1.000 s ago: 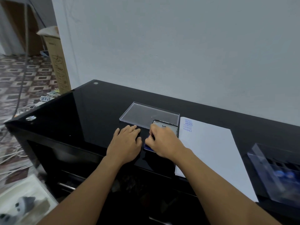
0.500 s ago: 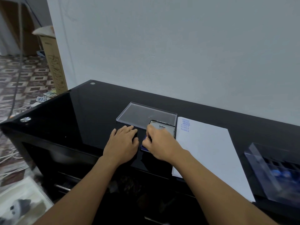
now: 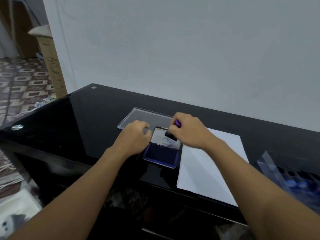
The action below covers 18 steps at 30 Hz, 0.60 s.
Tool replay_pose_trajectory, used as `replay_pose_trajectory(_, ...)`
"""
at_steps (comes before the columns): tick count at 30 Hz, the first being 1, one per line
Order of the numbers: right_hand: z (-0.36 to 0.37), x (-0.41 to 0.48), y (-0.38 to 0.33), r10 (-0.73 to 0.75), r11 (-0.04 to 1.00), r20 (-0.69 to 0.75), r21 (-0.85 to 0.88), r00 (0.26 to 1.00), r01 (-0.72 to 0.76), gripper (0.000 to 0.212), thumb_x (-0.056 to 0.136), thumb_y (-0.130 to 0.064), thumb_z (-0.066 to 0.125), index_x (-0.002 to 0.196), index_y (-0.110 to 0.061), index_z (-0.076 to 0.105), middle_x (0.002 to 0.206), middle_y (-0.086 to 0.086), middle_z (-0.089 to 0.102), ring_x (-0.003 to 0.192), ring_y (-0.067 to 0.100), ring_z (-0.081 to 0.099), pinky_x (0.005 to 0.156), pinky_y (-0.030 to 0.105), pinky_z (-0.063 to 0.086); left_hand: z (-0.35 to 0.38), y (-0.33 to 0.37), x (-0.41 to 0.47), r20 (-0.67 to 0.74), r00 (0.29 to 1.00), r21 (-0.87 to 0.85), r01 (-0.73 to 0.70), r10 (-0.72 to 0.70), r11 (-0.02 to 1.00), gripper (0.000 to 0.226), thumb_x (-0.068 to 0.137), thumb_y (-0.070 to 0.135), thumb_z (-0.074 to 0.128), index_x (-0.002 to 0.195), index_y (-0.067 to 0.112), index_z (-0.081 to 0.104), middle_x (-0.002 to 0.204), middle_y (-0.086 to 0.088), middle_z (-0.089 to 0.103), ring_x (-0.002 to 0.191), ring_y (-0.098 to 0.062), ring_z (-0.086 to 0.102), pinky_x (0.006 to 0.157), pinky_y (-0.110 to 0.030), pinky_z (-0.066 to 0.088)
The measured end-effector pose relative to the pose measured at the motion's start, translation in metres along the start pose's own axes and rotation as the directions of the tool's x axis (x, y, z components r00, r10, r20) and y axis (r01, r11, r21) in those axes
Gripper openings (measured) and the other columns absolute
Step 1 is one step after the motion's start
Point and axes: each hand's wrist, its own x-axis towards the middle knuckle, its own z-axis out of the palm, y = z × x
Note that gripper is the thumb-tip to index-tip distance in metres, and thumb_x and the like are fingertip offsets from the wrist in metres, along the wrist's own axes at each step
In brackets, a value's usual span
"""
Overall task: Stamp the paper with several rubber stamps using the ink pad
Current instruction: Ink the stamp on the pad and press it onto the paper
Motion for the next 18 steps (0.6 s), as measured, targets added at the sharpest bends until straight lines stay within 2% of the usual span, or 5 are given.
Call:
replay_pose_trajectory(6,-0.045,0.013,0.031,0.071,0.997,-0.028,-0.04,0.997,-0.073,0.02,0.088,-0.03,0.057,0.079,-0.014,0.048,0.092,0.003,0.066,0.078,0.021,0.057,0.061,0.03,0.042,-0.002,0.051,0.04,0.07,0.993,0.003,-0.091,0.09,0.996,0.038,0.103,0.029,0.046,0.136,0.015,0.057,0.14,-0.002,0.056,0.124,-0.019,0.053,0.103,-0.033,0.041)
replay_pose_trajectory(8,-0.05,0.018,0.041,0.1,0.993,-0.031,-0.053,0.994,-0.102,0.019,0.089,-0.03,0.057,0.081,-0.013,0.051,0.093,0.006,0.065,0.077,0.02,0.055,0.061,0.03,0.041,0.004,0.064,0.055,0.104,0.988,0.003,-0.11,0.11,0.994,0.036,0.102,0.03,0.045,0.133,0.017,0.059,0.137,-0.001,0.058,0.121,-0.018,0.054,0.1,-0.031,0.042)
replay_pose_trajectory(12,-0.046,0.025,0.061,0.16,0.984,-0.008,-0.075,0.987,-0.16,0.024,0.093,-0.03,0.055,0.093,-0.007,0.058,0.093,0.007,0.064,0.072,0.018,0.052,0.059,0.028,0.04,0.022,0.075,0.079,0.208,0.97,0.018,-0.13,0.124,0.991,0.029,0.101,0.03,0.045,0.121,0.02,0.063,0.123,0.001,0.065,0.102,-0.016,0.059,0.087,-0.032,0.047)
replay_pose_trajectory(15,-0.035,0.031,0.076,0.207,0.975,0.051,-0.087,0.977,-0.202,0.025,0.094,-0.032,0.054,0.097,-0.008,0.058,0.093,0.006,0.064,0.075,0.018,0.055,0.062,0.029,0.042,0.035,0.077,0.092,0.27,0.957,0.056,-0.128,0.109,0.99,0.026,0.099,0.03,0.047,0.115,0.021,0.066,0.119,0.001,0.066,0.104,-0.019,0.06,0.093,-0.036,0.051)
replay_pose_trajectory(18,-0.025,0.035,0.085,0.249,0.967,0.091,-0.083,0.964,-0.242,0.022,0.094,-0.033,0.052,0.089,-0.012,0.055,0.09,0.005,0.063,0.075,0.018,0.054,0.062,0.03,0.041,0.044,0.076,0.101,0.311,0.949,0.088,-0.092,0.06,0.992,0.025,0.096,0.031,0.052,0.112,0.019,0.067,0.114,-0.001,0.067,0.101,-0.021,0.062,0.092,-0.039,0.053)
